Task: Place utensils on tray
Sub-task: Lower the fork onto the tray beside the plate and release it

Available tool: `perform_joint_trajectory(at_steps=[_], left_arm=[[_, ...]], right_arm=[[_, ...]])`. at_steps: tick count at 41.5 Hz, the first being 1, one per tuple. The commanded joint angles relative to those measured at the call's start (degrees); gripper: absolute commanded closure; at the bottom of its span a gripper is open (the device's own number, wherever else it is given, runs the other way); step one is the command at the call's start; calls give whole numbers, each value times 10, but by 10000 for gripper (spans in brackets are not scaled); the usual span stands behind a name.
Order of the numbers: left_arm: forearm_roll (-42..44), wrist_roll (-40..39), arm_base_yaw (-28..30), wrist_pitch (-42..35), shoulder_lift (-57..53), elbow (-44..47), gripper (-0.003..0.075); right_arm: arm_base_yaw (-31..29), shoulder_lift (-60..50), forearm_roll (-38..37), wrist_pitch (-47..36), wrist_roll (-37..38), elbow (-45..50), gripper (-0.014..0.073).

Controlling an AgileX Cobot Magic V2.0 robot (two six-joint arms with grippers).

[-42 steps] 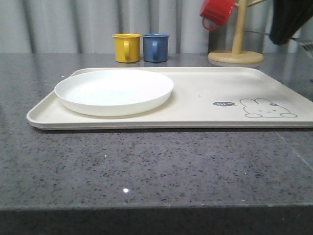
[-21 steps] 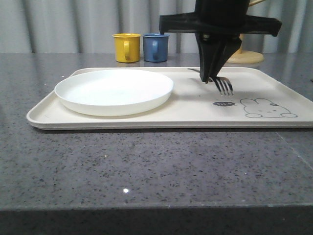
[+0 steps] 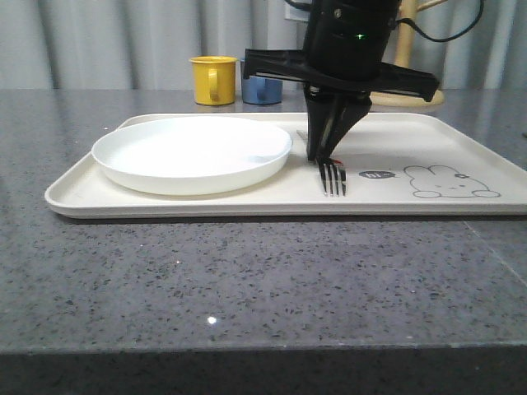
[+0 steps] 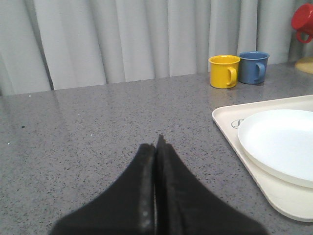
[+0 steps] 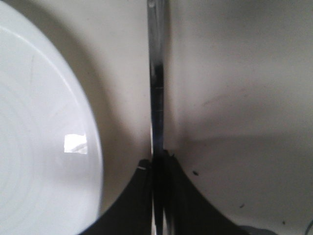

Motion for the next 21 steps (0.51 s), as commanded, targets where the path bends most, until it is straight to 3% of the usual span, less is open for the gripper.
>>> perform_joint_trajectory(at_steps=[1, 6, 21], left_arm=[[-7, -5, 0, -49, 6, -17, 739], [-7, -5, 0, -49, 6, -17, 739], [-7, -5, 0, -49, 6, -17, 739]], right_arm=[[-2, -27, -12, -5, 0, -19, 629], [-2, -27, -8, -5, 1, -19, 607], [-2, -27, 9, -5, 1, -19, 322]])
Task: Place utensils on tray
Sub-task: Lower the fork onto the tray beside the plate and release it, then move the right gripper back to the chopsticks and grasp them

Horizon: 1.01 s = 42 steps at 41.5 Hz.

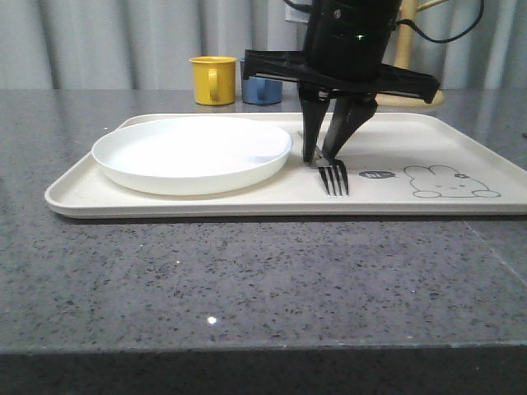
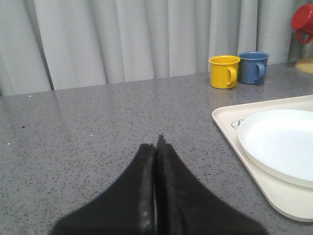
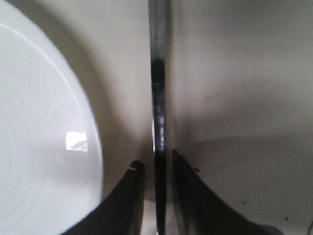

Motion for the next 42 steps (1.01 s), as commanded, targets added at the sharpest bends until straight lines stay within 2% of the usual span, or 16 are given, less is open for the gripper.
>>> perform_joint_trajectory(at_steps=[1, 4, 9, 16, 23, 34, 42], left_arm=[[-7, -5, 0, -49, 6, -17, 739], [-7, -5, 0, -49, 6, -17, 739], [-7, -5, 0, -49, 6, -17, 739], [-7, -5, 0, -49, 6, -17, 739], [-7, -5, 0, -49, 6, -17, 739], [-7, -5, 0, -49, 6, -17, 739], [-7, -5, 0, -49, 6, -17, 739]], right_arm=[[-2, -28, 2, -9, 0, -19, 307], [-2, -32, 2, -9, 0, -19, 275], [-2, -50, -5, -9, 0, -19, 273], [-16, -87, -66, 32, -1, -19, 273], [-47, -122, -81, 75, -63, -19, 273], [-156, -163, -80, 114, -152, -4, 273], [-255, -197, -69, 91, -203, 72, 273]])
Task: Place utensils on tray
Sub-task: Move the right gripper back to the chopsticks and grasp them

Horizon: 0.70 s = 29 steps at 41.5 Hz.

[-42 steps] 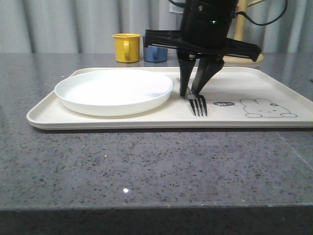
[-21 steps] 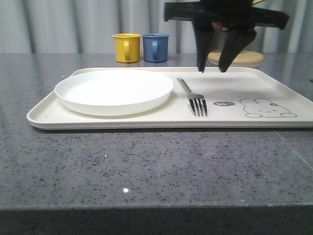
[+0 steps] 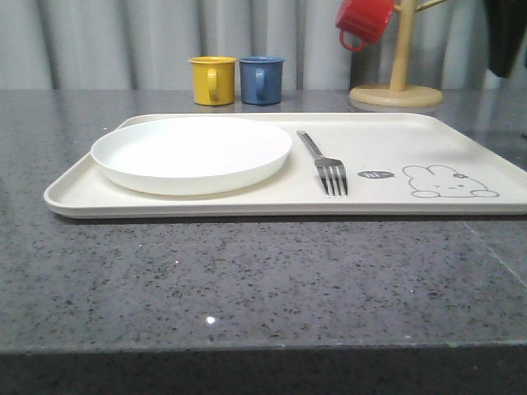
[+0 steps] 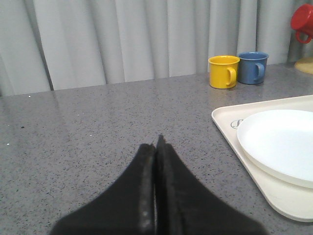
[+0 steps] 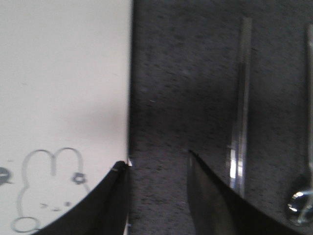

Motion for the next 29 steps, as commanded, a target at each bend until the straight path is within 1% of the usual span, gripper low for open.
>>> perform_joint_trajectory(at_steps=[1, 6, 11, 17, 29], left_arm=[[-7, -5, 0, -49, 6, -17, 739], [-7, -5, 0, -49, 6, -17, 739], [-7, -5, 0, -49, 6, -17, 739], [-7, -5, 0, -49, 6, -17, 739], [-7, -5, 0, -49, 6, -17, 739]], right_arm=[[-51, -40, 1, -33, -41, 28, 273], [-101, -44, 26, -63, -94, 80, 273], [-131, -33, 50, -79, -122, 107, 273], [-138, -15, 50, -84, -138, 109, 273], [-138, 14, 50, -111, -138, 109, 274]])
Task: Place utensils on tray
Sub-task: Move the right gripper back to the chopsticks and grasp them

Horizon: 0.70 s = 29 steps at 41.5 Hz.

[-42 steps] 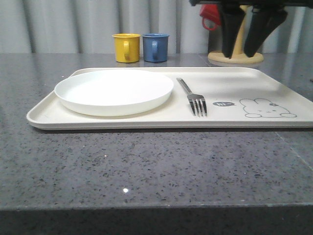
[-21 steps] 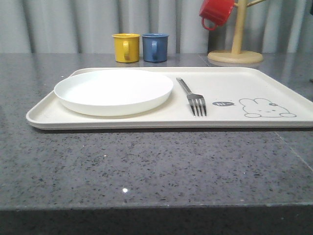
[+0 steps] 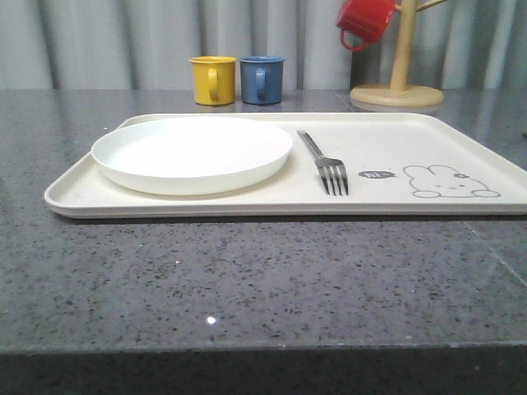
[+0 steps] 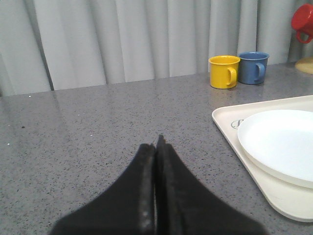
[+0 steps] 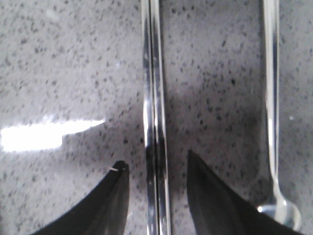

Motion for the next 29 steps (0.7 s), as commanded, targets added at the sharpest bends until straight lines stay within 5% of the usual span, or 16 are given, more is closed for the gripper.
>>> perform_joint_trajectory(at_steps=[1, 11, 21, 29], left_arm=[[-7, -5, 0, -49, 6, -17, 739], [-7, -5, 0, -49, 6, -17, 739], [-7, -5, 0, -49, 6, -17, 739], [-7, -5, 0, -49, 6, -17, 739]], right_arm=[[-3, -10, 0, -17, -8, -12, 274], [-3, 4, 0, -8, -8, -12, 293], [-3, -3, 0, 4, -8, -14, 567], [-3, -27, 0, 9, -7, -20, 604]])
